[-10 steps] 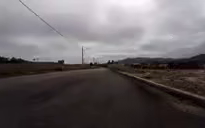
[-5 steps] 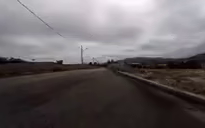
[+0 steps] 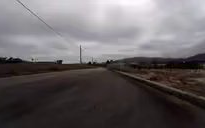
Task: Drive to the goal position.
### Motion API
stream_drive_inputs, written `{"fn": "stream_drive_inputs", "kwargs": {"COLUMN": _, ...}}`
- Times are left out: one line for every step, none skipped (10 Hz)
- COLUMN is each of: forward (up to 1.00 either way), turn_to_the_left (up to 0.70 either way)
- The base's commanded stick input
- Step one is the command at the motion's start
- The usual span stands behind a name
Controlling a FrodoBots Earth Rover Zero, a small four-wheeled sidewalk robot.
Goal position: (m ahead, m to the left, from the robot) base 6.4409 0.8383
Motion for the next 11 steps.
{"fn": "stream_drive_inputs", "kwargs": {"forward": 0.7, "turn_to_the_left": 0.0}}
{"fn": "stream_drive_inputs", "kwargs": {"forward": 0.7, "turn_to_the_left": 0.0}}
{"fn": "stream_drive_inputs", "kwargs": {"forward": 0.7, "turn_to_the_left": 0.0}}
{"fn": "stream_drive_inputs", "kwargs": {"forward": 0.7, "turn_to_the_left": 0.0}}
{"fn": "stream_drive_inputs", "kwargs": {"forward": 0.7, "turn_to_the_left": 0.0}}
{"fn": "stream_drive_inputs", "kwargs": {"forward": 0.7, "turn_to_the_left": 0.0}}
{"fn": "stream_drive_inputs", "kwargs": {"forward": 0.7, "turn_to_the_left": 0.0}}
{"fn": "stream_drive_inputs", "kwargs": {"forward": 0.7, "turn_to_the_left": 0.0}}
{"fn": "stream_drive_inputs", "kwargs": {"forward": 0.7, "turn_to_the_left": 0.0}}
{"fn": "stream_drive_inputs", "kwargs": {"forward": 0.7, "turn_to_the_left": 0.0}}
{"fn": "stream_drive_inputs", "kwargs": {"forward": 0.7, "turn_to_the_left": 0.0}}
